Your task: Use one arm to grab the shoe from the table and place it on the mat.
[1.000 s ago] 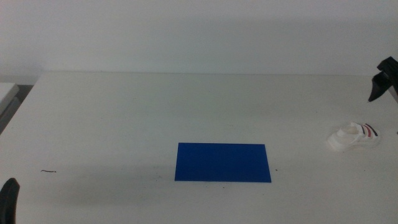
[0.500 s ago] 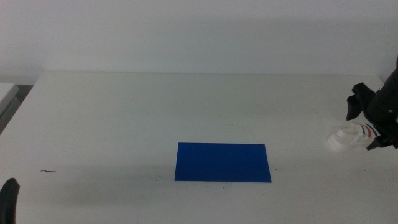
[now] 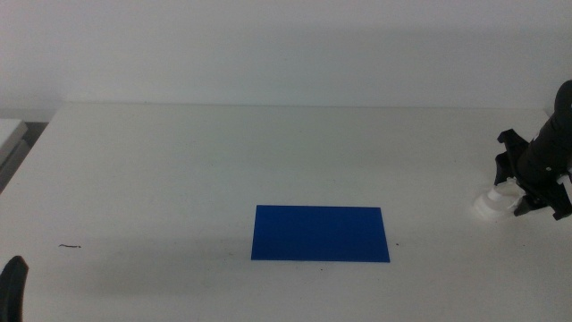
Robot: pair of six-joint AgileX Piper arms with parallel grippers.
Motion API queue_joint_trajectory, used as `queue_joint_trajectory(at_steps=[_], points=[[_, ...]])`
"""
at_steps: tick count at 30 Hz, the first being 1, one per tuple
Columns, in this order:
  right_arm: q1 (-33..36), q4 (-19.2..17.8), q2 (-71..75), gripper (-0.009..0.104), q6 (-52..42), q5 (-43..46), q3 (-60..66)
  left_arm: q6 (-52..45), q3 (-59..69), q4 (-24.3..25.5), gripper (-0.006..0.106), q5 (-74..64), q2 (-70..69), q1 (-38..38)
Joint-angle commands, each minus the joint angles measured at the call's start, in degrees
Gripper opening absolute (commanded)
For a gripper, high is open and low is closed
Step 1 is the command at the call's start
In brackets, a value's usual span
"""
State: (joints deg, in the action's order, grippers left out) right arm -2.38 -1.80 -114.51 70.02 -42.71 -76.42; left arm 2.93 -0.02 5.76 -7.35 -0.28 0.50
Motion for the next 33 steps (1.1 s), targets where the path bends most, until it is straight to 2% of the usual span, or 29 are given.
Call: queue_joint_trajectory(at_steps=[1, 3, 9, 20, 24, 26, 29, 33], points=[[-0.22, -1.01, 0.51, 0.023, 1.18, -2.38, -0.5, 0.17, 0.02, -0.23, 0.094, 0.7, 0.28, 0.02], [0.73, -1.43, 1.67, -0.003, 3.87, -5.21, -0.5, 0.17, 0.02, -0.23, 0.094, 0.7, 0.28, 0.02], [7.39, -3.74, 6.91, -0.001, 5.27, -11.14, -2.38, 0.17, 0.02, -0.23, 0.094, 0.7, 0.28, 0.02], [32.23, -5.8, 3.6, -0.001, 20.58, -13.29, -11.89, 0.17, 0.02, -0.23, 0.094, 0.7, 0.28, 0.02], [37.39, -5.32, -0.74, -0.001, 17.64, -14.19, -16.77, 0.17, 0.02, -0.23, 0.094, 0.7, 0.28, 0.02], [38.59, -5.18, -2.5, -0.001, 12.65, -15.35, -19.2, 0.17, 0.02, -0.23, 0.094, 0.7, 0.28, 0.02], [39.44, -5.09, -4.05, -0.001, -2.95, -15.78, -21.49, 0.17, 0.02, -0.23, 0.094, 0.7, 0.28, 0.02], [39.45, -4.98, -4.3, -0.001, -37.3, -14.06, -22.54, 0.17, 0.02, -0.23, 0.094, 0.7, 0.28, 0.02]])
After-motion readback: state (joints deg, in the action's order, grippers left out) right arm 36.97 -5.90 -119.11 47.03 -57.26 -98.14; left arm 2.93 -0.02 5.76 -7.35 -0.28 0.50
